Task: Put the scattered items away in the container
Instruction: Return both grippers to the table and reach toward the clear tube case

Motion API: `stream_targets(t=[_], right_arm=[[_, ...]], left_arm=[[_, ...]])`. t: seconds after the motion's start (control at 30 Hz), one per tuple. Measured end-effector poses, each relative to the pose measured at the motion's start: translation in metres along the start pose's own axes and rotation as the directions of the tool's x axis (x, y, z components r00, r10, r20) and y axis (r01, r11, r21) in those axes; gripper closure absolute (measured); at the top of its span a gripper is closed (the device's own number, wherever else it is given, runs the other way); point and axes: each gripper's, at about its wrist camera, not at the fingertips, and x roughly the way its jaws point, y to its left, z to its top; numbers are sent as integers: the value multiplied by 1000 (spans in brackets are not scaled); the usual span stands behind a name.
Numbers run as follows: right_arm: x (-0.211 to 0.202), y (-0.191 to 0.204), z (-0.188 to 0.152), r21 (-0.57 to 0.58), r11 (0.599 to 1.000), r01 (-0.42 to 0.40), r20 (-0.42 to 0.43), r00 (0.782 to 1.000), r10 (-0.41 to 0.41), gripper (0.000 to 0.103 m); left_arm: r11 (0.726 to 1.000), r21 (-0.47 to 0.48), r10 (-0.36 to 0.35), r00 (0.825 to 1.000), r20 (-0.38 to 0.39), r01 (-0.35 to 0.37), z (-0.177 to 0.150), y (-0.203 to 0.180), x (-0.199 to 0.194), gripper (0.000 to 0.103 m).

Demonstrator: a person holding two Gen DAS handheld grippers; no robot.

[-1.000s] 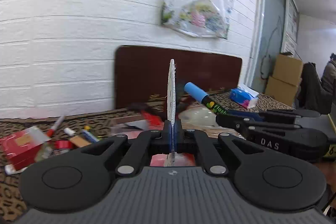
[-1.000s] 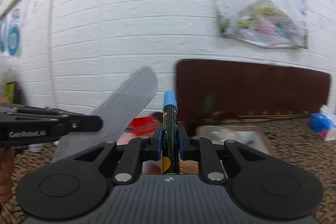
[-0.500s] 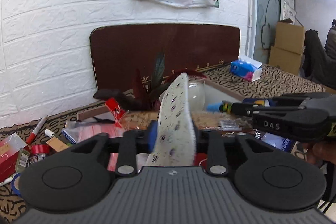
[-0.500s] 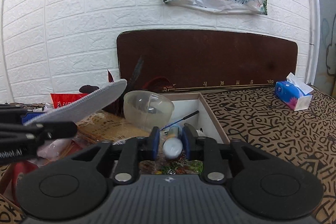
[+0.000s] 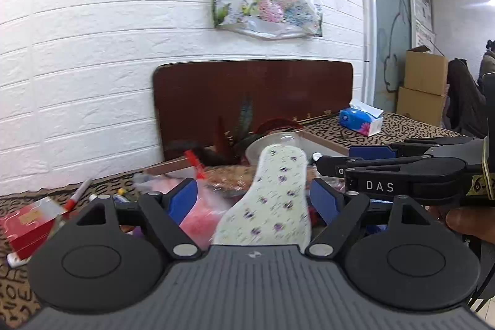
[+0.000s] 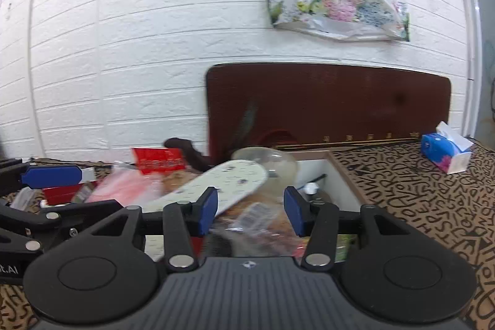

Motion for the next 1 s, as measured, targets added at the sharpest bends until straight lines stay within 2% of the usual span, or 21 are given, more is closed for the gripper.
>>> stream_targets(t=[0.23, 0.4, 0.5, 0.63, 0.7, 0.87, 0.93, 1.0], right_arm=[[-7, 56, -4, -32, 988, -150, -10, 989, 150, 50], [-1, 107, -11, -76, 960, -269, -44, 963, 266, 48], [10, 136, -16, -101, 941, -322, -71, 946, 316, 48], [29, 171, -23, -106, 915, -390, -119, 918, 377, 48], [38, 187, -28, -116, 903, -414, -142, 906, 398, 48], [58, 218, -37, -136, 881, -453, -188, 885, 426, 48], [65, 223, -38, -135, 878, -459, -195, 881, 431, 48], [74, 228, -40, -134, 877, -462, -202, 879, 432, 48]], left_arm=[[992, -21, 123, 992, -34, -124, -25, 34, -31, 18], [968, -47, 242, 965, -103, -248, -49, 67, -46, 18], [945, -62, 312, 941, -128, -321, -58, 86, -53, 18], [902, -72, 412, 899, -147, -425, -68, 113, -62, 18], [874, -81, 464, 872, -158, -480, -72, 127, -64, 18], [777, -107, 594, 778, -204, -621, -81, 167, -57, 17], [738, -129, 630, 745, -220, -662, -83, 182, -53, 17], [711, -140, 650, 719, -245, -690, -86, 195, -47, 17]])
